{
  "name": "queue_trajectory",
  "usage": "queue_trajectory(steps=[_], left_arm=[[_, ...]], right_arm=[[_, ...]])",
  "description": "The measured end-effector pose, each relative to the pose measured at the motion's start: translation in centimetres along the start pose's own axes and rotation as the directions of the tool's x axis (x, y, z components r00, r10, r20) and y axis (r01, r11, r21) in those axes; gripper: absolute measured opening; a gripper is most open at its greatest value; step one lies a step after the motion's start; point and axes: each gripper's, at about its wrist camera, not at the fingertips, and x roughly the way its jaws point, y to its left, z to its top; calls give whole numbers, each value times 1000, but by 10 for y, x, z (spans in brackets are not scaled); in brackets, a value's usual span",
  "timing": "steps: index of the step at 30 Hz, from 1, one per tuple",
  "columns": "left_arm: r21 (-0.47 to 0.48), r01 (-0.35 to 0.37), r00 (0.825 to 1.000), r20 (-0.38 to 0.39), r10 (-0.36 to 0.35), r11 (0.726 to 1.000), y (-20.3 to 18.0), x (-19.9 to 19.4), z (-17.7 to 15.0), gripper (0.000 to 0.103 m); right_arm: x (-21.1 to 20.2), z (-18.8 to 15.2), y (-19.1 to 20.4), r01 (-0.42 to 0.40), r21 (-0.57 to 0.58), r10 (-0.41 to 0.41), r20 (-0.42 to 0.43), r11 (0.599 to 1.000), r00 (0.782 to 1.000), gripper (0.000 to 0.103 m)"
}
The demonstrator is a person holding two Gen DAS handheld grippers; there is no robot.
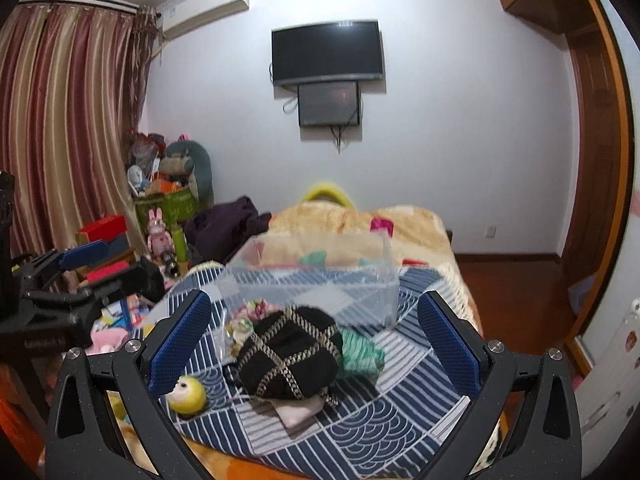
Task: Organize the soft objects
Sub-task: 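Grasp the yellow sponge with left tool while right tool grasps the black cap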
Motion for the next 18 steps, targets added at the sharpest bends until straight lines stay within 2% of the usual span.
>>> queue_trajectory(steps=[2, 4, 7, 10, 14, 16, 18], left_arm=[[-39, 37, 998, -47, -38, 999, 15, 10, -6, 79], [-66, 40, 996, -83, -45, 997, 28, 18, -15, 77], [-58, -23, 990, -143, 14, 998, 43, 34, -29, 73], [-65, -58, 981, -190, 45, 996, 57, 48, -41, 71], [-91, -129, 963, -248, 103, 987, 77, 67, -59, 71], [-111, -149, 953, -281, 113, 983, 87, 77, -67, 71], [-129, -140, 945, -312, 94, 982, 94, 87, -74, 71]], right_arm=[[6, -4, -1, -11, 4, 11, -25, 1000, 1000, 100], [16, -9, -4, -26, 13, 27, -60, 1000, 998, 98], [28, -16, -4, -47, 21, 49, -98, 999, 994, 94], [39, -22, -5, -60, 25, 63, -132, 998, 989, 89], [55, -25, -7, -77, 41, 83, -171, 996, 982, 83], [62, -25, -8, -88, 59, 97, -186, 994, 978, 81], [70, -26, -8, -97, 73, 110, -198, 993, 974, 76]])
